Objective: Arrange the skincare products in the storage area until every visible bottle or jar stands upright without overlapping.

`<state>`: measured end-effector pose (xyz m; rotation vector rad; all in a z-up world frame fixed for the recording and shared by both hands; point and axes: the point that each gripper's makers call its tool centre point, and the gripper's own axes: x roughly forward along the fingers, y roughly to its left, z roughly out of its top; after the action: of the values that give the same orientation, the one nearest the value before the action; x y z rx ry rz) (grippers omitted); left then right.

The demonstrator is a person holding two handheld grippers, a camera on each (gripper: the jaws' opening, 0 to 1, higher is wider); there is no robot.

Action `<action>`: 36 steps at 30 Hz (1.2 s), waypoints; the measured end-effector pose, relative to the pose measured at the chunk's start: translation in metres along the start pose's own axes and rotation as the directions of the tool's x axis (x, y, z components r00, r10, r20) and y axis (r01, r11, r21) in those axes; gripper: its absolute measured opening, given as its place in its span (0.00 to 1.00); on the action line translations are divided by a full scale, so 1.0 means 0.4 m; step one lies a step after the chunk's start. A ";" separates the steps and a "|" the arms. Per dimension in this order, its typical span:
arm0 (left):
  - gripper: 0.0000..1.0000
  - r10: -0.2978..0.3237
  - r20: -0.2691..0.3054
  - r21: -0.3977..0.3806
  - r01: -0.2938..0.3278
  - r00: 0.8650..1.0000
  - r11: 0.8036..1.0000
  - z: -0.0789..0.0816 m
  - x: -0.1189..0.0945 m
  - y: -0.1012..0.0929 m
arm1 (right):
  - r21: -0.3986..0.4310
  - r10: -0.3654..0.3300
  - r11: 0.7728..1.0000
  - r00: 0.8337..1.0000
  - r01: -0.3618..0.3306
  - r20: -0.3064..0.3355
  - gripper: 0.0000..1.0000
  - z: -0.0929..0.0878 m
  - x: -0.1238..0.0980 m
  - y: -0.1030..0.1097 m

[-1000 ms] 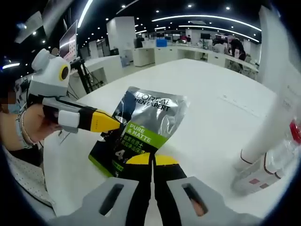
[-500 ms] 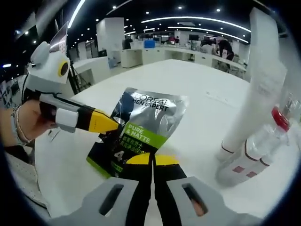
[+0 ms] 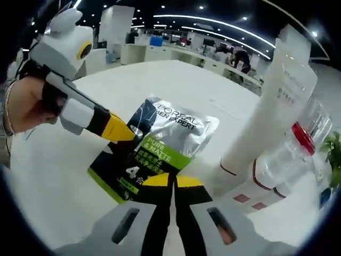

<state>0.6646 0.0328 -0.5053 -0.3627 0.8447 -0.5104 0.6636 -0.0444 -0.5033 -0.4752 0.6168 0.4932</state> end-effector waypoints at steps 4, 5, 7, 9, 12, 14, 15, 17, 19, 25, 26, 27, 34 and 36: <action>0.00 -0.006 -0.011 -0.016 0.006 1.000 1.000 0.013 0.023 -0.003 | -0.055 -0.049 0.997 0.999 0.048 -0.014 0.02 0.003 0.008 -0.031; 0.00 -0.010 -0.015 -0.017 0.010 1.000 1.000 0.013 0.026 -0.005 | -0.059 -0.056 0.997 0.998 0.055 -0.019 0.03 0.002 0.007 -0.034; 0.00 -0.021 -0.023 -0.027 0.021 1.000 0.999 0.011 0.033 -0.010 | -0.070 -0.076 0.995 0.996 0.074 -0.034 0.03 -0.002 0.000 -0.042; 0.00 -0.021 -0.021 -0.019 0.021 1.000 1.000 0.010 0.036 -0.010 | -0.095 -0.091 0.992 0.995 0.088 -0.030 0.04 0.002 -0.006 -0.047; 0.00 -0.017 -0.022 -0.032 0.016 1.000 0.999 0.011 0.041 -0.002 | -0.115 -0.121 0.987 0.992 0.115 -0.043 0.04 0.000 -0.017 -0.060; 0.00 -0.003 -0.023 -0.058 0.001 1.000 0.998 0.011 0.042 0.010 | -0.159 -0.190 0.970 0.981 0.182 -0.037 0.00 0.005 -0.044 -0.093; 0.00 -0.007 -0.022 -0.061 0.006 1.000 0.998 0.012 0.043 0.013 | -0.155 -0.185 0.972 0.982 0.180 -0.023 0.01 0.009 -0.051 -0.091; 0.00 -0.006 -0.026 -0.070 0.004 1.000 0.998 0.011 0.043 0.012 | -0.105 -0.132 0.985 0.991 0.135 0.034 0.00 0.020 -0.059 -0.066; 0.00 -0.002 -0.026 -0.072 0.000 1.000 0.997 0.010 0.043 0.013 | -0.064 -0.077 0.995 0.996 0.079 0.041 0.00 0.008 -0.059 -0.038; 0.00 0.018 -0.026 -0.074 -0.020 1.000 0.997 0.006 0.050 0.016 | -0.002 -0.026 1.000 1.000 0.026 -0.002 0.00 -0.054 -0.049 0.003; 0.00 0.021 -0.022 -0.070 -0.023 1.000 0.997 0.006 0.050 0.016 | -0.003 -0.023 1.000 1.000 0.023 -0.012 0.00 -0.066 -0.047 0.006; 0.00 0.022 -0.022 -0.072 -0.024 1.000 0.997 0.006 0.050 0.016 | -0.007 -0.022 1.000 1.000 0.022 -0.020 0.00 -0.073 -0.046 0.007; 0.00 0.051 0.008 -0.082 -0.050 0.999 0.995 0.009 0.055 0.011 | -0.043 -0.028 0.999 1.000 0.027 -0.002 0.00 -0.079 -0.041 -0.001; 0.00 0.050 0.021 -0.100 -0.047 0.999 0.994 0.016 0.062 0.013 | -0.067 -0.041 0.997 0.999 0.041 0.008 0.00 -0.078 -0.035 -0.009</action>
<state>0.6851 0.0239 -0.5193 -0.4378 0.8564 -0.4192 0.6424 -0.0684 -0.5157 -0.5484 0.5846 0.4774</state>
